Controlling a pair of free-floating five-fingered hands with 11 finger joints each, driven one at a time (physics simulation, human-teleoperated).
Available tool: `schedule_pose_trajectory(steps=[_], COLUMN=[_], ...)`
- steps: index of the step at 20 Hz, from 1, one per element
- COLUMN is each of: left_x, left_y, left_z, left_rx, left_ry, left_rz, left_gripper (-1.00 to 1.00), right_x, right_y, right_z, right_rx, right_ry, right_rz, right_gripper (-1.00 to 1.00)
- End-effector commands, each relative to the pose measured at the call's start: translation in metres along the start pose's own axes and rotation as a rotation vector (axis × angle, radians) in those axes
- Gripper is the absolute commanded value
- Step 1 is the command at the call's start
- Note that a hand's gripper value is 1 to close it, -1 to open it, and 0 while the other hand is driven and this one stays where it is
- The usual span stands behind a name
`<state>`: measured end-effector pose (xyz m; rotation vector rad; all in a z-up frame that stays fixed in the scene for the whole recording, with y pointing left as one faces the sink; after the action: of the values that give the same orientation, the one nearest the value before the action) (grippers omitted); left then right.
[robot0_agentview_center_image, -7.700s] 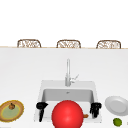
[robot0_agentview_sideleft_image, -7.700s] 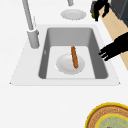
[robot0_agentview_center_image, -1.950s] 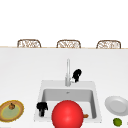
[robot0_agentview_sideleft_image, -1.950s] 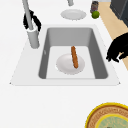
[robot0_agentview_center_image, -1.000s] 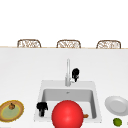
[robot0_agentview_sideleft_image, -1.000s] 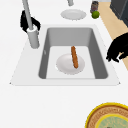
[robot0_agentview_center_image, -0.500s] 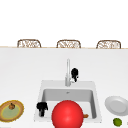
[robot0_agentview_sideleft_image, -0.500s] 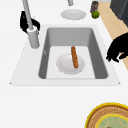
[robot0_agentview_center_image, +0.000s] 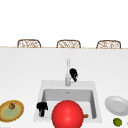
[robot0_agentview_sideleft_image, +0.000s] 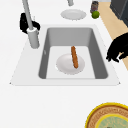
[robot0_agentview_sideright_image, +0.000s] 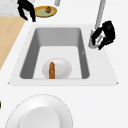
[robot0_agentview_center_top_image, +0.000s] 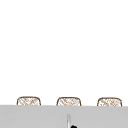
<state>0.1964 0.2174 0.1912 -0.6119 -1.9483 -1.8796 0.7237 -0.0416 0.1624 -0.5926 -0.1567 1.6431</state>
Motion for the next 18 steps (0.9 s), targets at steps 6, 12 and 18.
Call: schedule_pose_trajectory(steps=[6, 12, 18], left_x=[0.0, 0.0, 0.0], left_y=[0.0, 0.0, 0.0], left_z=[0.0, 0.0, 0.0], left_rx=[0.0, 0.0, 0.0], left_ry=[0.0, 0.0, 0.0], left_rz=[0.0, 0.0, 0.0], left_gripper=[0.0, 0.0, 0.0], right_x=[-0.021, -0.028, -0.03], right_y=[-0.014, -0.025, -0.021], right_z=[0.023, 0.041, 0.029], right_rx=[0.003, 0.011, 0.031], right_ry=[-0.011, -0.038, -0.029], right_rz=[0.009, 0.008, 0.059], right_gripper=[1.0, -1.0, -1.0])
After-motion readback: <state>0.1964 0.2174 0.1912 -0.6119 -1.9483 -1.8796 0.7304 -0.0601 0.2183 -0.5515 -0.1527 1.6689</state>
